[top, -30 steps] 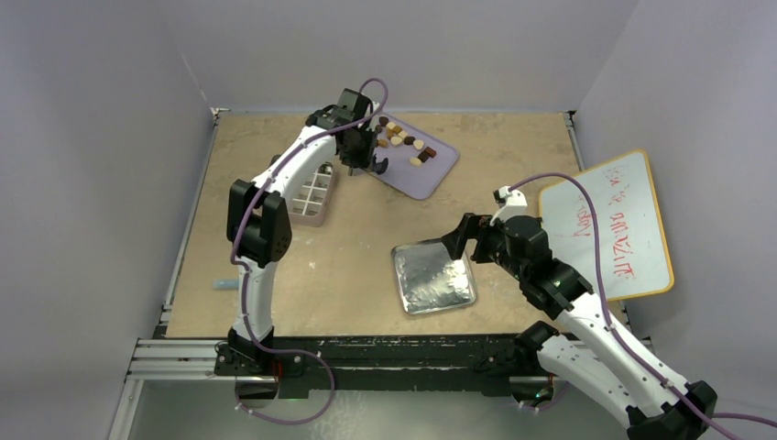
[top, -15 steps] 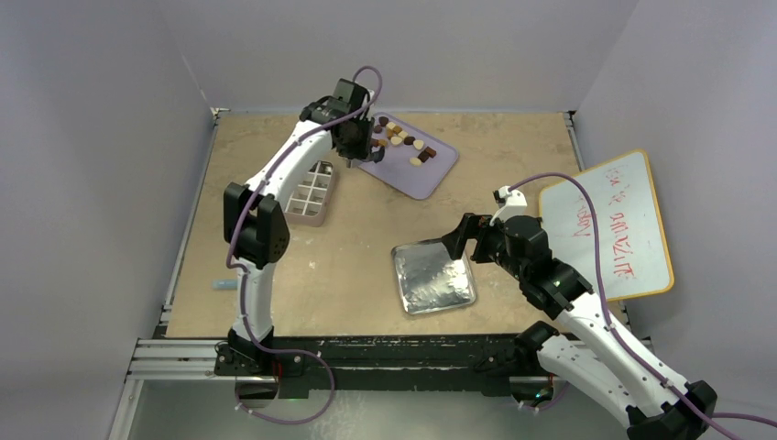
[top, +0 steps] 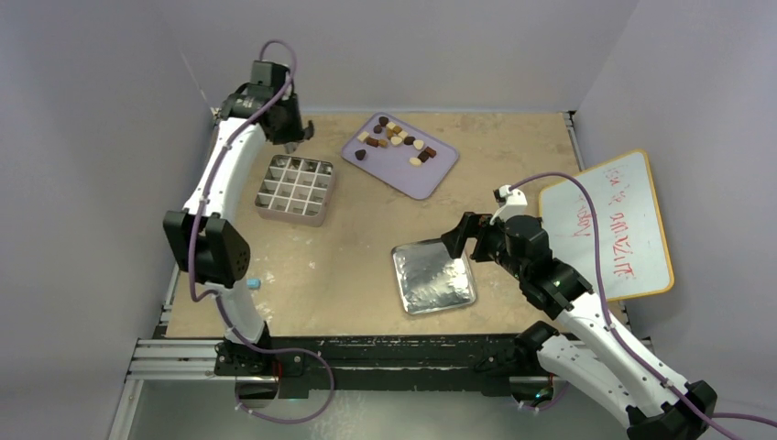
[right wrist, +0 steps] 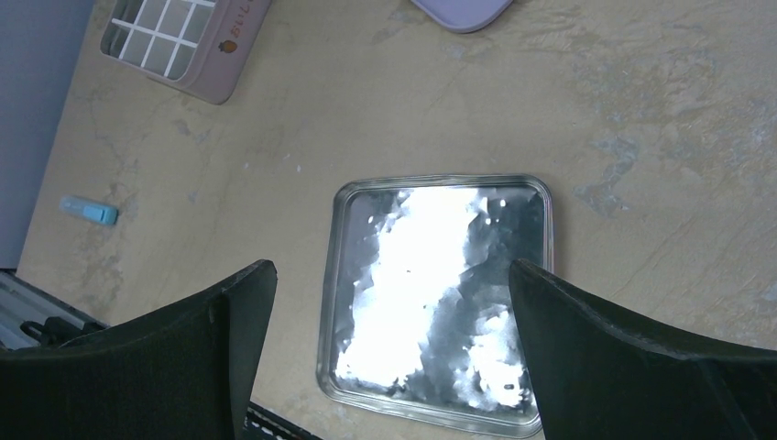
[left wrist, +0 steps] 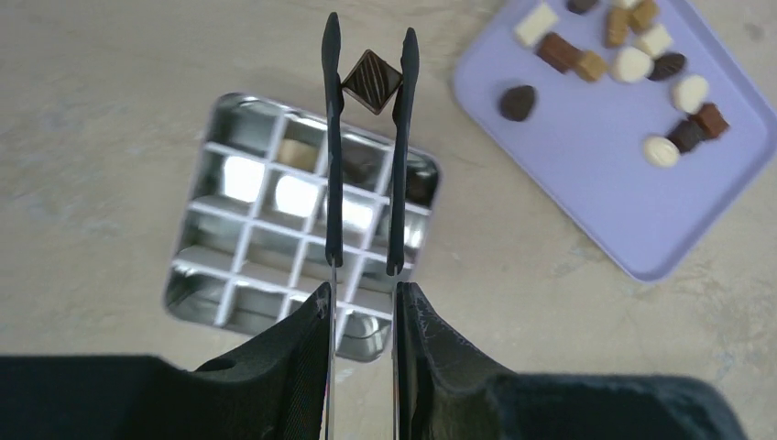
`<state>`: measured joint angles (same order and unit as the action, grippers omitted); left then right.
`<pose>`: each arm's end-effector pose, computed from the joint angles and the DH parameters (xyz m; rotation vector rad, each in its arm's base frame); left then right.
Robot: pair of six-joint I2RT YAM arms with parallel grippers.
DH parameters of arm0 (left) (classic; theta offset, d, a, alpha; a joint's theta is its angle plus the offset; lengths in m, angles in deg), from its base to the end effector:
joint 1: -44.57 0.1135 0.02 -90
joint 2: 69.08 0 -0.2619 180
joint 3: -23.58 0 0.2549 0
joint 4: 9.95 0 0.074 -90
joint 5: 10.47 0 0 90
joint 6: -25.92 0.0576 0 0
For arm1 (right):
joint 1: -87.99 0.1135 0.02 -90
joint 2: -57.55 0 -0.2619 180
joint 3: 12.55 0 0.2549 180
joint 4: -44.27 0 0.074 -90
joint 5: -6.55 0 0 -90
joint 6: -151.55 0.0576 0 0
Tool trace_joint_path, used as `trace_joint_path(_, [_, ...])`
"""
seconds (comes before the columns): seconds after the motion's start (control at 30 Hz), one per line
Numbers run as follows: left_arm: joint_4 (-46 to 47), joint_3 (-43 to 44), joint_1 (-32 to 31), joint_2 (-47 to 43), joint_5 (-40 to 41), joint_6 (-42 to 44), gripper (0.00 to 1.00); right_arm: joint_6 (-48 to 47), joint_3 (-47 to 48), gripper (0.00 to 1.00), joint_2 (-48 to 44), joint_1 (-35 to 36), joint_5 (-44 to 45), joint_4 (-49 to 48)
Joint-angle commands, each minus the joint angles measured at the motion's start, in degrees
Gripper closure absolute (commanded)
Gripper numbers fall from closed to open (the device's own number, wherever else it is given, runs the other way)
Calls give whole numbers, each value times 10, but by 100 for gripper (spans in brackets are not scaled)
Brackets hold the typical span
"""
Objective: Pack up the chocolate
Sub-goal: Place the fake chocolate in the packing box.
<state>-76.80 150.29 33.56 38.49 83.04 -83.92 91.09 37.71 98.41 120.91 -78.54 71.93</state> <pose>0.4211 -0.0783 0.3495 -0.2139 2.3994 -0.1766 0.1690 0.1036 0.2853 0.0029 1.9432 0.6569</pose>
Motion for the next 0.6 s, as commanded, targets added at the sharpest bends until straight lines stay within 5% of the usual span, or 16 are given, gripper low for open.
trace_joint_path(0.0, [16, -53, 38, -58, 32, -31, 80, -4, 17, 1, 0, -1, -4, -18])
trace_joint_path(0.57, [28, -108, 77, -55, 56, -28, 80, -1, 17, 1, -17, -1, -1, -2])
